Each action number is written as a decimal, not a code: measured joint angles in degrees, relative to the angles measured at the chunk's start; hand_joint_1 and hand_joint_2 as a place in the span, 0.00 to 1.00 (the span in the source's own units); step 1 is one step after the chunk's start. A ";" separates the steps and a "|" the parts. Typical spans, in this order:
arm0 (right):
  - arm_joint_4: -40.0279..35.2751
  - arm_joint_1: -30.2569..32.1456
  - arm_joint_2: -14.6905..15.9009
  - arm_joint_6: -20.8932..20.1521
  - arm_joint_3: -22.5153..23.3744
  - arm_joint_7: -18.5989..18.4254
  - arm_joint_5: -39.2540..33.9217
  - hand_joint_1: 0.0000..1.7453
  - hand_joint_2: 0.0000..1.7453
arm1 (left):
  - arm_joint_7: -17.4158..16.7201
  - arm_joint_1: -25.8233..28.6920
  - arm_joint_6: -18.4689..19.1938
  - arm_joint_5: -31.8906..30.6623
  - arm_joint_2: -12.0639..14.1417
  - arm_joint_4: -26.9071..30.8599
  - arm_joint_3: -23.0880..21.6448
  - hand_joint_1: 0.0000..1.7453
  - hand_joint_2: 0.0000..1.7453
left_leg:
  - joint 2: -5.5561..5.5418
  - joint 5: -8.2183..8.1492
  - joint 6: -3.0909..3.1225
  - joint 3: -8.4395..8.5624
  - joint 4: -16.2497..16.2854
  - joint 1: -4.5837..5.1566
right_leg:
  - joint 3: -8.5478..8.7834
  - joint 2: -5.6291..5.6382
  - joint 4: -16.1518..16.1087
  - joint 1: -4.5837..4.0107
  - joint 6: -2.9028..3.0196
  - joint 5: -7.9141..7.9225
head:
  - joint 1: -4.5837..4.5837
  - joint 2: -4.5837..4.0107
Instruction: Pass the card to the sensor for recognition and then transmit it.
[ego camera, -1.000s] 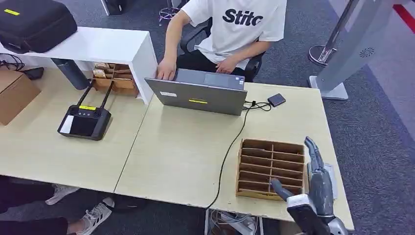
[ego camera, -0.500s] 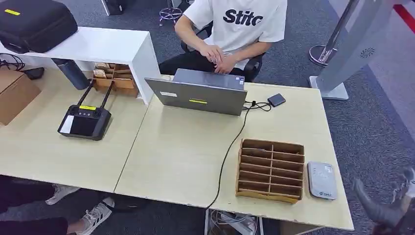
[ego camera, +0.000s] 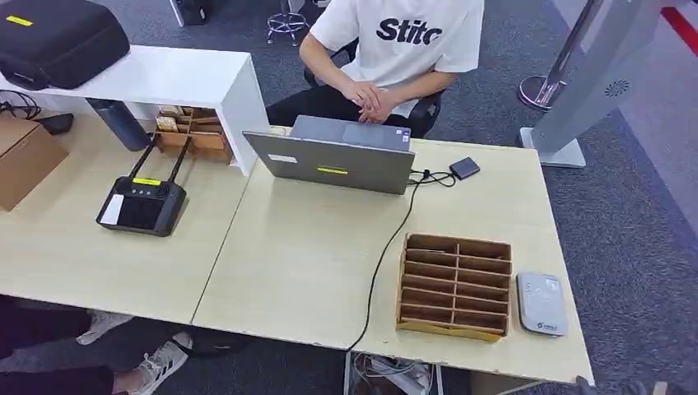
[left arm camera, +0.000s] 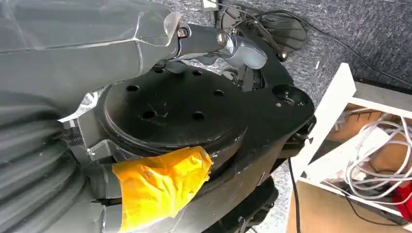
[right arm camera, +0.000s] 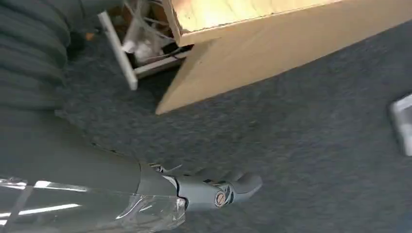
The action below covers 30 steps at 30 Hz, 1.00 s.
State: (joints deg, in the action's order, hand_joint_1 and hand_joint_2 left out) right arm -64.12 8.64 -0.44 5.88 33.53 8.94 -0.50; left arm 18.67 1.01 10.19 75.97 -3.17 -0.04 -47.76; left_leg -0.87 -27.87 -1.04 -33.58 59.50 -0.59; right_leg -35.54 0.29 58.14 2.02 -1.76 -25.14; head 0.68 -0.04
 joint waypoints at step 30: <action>9.63 -6.95 -3.96 -3.64 14.31 9.15 11.06 0.00 1.00 | -0.55 0.32 -0.13 -2.67 0.11 -0.04 3.21 0.00 1.00 | 0.36 -1.29 1.59 3.10 -0.05 -0.61 | 4.25 0.17 -2.35 -0.48 -0.85 -0.30 | -0.42 0.00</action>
State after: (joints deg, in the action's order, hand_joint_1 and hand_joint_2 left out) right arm -54.49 1.69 -4.40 2.24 47.84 18.08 10.56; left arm 18.12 1.33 10.05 73.31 -3.06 -0.09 -44.54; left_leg -0.51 -29.16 0.55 -30.48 59.45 -1.20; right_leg -31.30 0.46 55.79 1.55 -2.60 -25.43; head 0.26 -0.04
